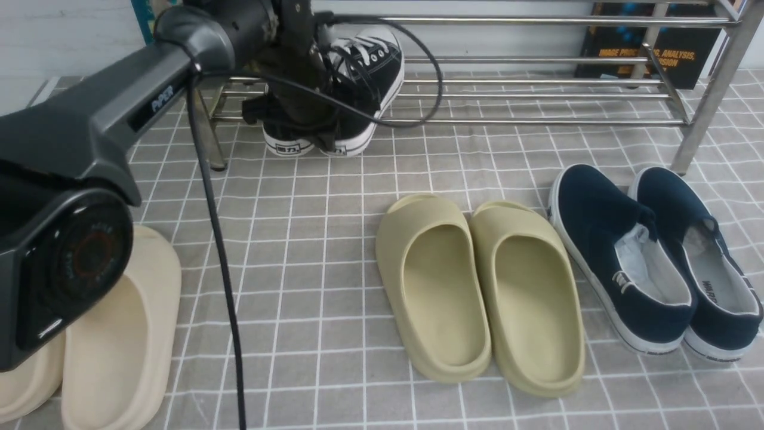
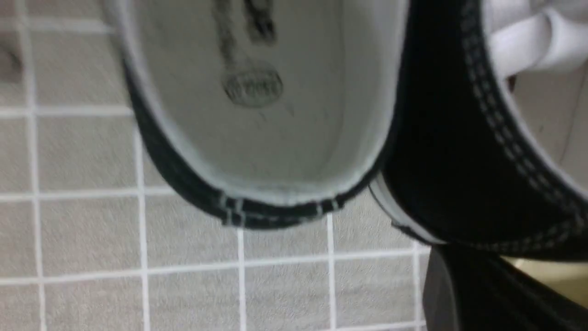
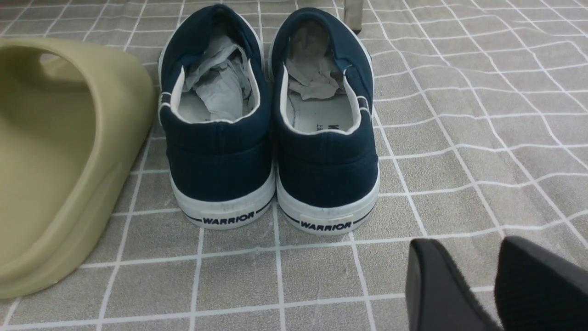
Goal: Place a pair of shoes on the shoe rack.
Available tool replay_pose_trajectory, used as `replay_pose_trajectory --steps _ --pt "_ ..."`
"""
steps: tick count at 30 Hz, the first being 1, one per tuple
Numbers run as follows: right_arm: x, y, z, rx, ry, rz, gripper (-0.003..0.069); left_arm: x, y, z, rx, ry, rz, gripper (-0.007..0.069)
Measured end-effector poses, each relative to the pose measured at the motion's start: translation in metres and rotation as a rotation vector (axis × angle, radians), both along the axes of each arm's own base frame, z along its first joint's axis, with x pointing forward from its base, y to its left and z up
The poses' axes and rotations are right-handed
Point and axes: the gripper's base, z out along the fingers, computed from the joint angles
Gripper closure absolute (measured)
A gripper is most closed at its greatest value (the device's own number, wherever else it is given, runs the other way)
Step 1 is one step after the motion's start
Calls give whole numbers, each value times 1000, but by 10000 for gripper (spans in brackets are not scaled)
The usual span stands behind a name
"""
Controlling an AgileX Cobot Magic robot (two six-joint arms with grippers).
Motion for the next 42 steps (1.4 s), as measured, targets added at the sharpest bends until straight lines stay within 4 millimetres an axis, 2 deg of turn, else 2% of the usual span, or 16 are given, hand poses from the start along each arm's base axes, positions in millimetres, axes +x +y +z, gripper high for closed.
replay_pose_trajectory --steps 9,14,17,18,20,22,24,27,29,30,31,32,34,36,37,42 --pt "0 0 0 0 0 0 419 -7 3 15 -7 47 5 638" --pt "0 0 0 0 0 0 419 -32 13 57 12 49 3 638" --pt "0 0 0 0 0 0 419 -73 31 135 -6 -118 13 638" --pt "0 0 0 0 0 0 419 -76 33 139 -8 -129 14 638" --pt "0 0 0 0 0 0 419 -120 50 191 -25 -253 25 638" --pt "0 0 0 0 0 0 419 -138 57 206 -29 -289 29 638" --pt "0 0 0 0 0 0 419 -187 75 229 -39 -339 34 638" --pt "0 0 0 0 0 0 419 -220 87 230 -39 -342 35 638" --pt "0 0 0 0 0 0 419 -265 103 222 -38 -339 35 638" --pt "0 0 0 0 0 0 419 -267 103 217 -33 -324 35 638" --pt "0 0 0 0 0 0 419 -297 114 209 -46 -342 40 638" --pt "0 0 0 0 0 0 419 -299 114 204 -42 -330 41 638" --pt "0 0 0 0 0 0 419 -339 128 185 -87 -361 75 638" --pt "0 0 0 0 0 0 419 -354 133 177 -111 -377 93 638" --pt "0 0 0 0 0 0 419 -381 143 164 -158 -422 121 638" --pt "0 0 0 0 0 0 419 -436 162 122 -252 -534 157 638"
